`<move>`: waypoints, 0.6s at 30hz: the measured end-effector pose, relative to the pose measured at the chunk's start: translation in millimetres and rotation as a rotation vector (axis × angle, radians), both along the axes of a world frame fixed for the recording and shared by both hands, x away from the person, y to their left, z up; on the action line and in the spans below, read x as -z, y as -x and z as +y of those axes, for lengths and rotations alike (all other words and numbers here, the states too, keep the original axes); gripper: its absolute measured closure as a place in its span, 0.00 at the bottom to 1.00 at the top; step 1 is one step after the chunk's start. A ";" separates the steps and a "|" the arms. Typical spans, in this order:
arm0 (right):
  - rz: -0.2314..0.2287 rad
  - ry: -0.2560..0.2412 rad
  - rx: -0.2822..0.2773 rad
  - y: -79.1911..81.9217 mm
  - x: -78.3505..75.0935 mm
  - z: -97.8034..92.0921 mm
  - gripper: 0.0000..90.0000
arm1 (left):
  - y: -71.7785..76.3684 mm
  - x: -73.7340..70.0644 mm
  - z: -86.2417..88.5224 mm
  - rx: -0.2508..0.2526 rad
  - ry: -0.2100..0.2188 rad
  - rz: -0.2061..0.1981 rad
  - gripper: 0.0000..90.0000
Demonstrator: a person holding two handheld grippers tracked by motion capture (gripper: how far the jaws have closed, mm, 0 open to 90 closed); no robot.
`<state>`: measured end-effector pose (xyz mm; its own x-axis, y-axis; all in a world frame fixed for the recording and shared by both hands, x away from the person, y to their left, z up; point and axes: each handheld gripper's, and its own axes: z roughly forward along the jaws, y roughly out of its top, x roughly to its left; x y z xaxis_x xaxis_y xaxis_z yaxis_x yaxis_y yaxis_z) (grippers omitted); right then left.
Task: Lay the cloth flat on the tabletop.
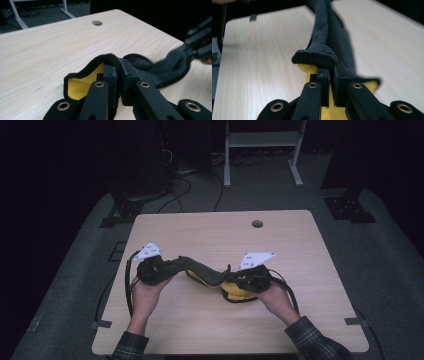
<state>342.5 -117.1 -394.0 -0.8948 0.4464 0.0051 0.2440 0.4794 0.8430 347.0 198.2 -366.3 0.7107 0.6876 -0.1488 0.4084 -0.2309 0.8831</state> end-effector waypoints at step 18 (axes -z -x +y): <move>0.038 -0.014 0.002 -18.6 8.8 -10.8 0.62 | -7.2 22.3 15.6 -0.033 -0.022 0.067 0.94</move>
